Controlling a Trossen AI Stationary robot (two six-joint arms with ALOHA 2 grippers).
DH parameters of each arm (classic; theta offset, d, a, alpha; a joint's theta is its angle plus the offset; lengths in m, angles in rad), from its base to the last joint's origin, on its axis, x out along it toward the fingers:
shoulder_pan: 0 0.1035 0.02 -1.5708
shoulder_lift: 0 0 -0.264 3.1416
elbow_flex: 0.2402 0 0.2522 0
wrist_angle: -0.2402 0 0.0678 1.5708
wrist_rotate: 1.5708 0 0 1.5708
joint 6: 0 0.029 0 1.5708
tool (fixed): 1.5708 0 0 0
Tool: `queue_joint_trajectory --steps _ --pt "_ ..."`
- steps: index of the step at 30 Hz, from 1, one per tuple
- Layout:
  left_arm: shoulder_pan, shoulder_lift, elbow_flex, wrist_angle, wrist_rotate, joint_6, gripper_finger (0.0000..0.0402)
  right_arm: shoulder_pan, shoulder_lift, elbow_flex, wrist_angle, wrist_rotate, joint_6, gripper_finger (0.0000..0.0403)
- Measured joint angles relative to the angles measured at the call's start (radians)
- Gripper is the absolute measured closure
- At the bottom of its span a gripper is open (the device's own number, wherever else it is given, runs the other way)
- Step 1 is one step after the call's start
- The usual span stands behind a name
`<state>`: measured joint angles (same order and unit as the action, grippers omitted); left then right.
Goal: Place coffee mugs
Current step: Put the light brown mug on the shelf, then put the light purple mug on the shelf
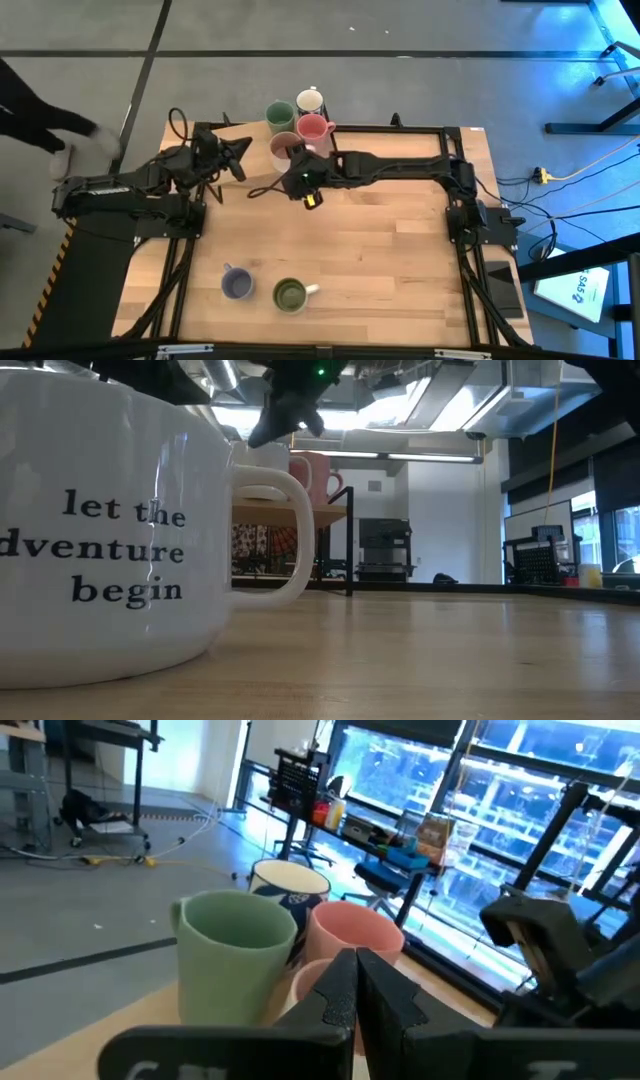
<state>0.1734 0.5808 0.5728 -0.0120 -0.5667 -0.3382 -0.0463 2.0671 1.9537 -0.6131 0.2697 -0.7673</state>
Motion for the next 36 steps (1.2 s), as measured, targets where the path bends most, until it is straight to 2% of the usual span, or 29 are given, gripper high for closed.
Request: queue_joint_trajectory --steps 7,20,26,29,33,36 --pt "0.0 0.0 0.0 -0.002 0.0 0.0 0.0401 -0.003 0.003 0.0 0.05 0.085 -0.033 0.0403" --pt "0.0 0.0 0.0 -0.002 0.0 0.008 0.0401 -0.061 0.003 0.0 0.069 0.071 -0.044 0.0403" --pt "0.0 0.0 0.0 -0.003 0.03 0.008 0.0401 -0.036 0.002 0.025 0.02 0.059 -0.038 0.0403" --pt "0.0 0.0 0.0 -0.004 0.165 0.009 0.0401 -0.001 0.0 0.049 -0.037 0.031 -0.038 0.0403" --pt "0.0 -0.014 -0.002 -0.002 0.486 -0.034 0.0401 0.032 0.0 0.1 -0.138 -0.095 -0.024 0.04" --pt "-0.023 -0.012 -0.002 0.0 0.714 -0.147 0.0401 0.051 -0.001 0.125 -0.215 -0.208 0.006 0.0382"
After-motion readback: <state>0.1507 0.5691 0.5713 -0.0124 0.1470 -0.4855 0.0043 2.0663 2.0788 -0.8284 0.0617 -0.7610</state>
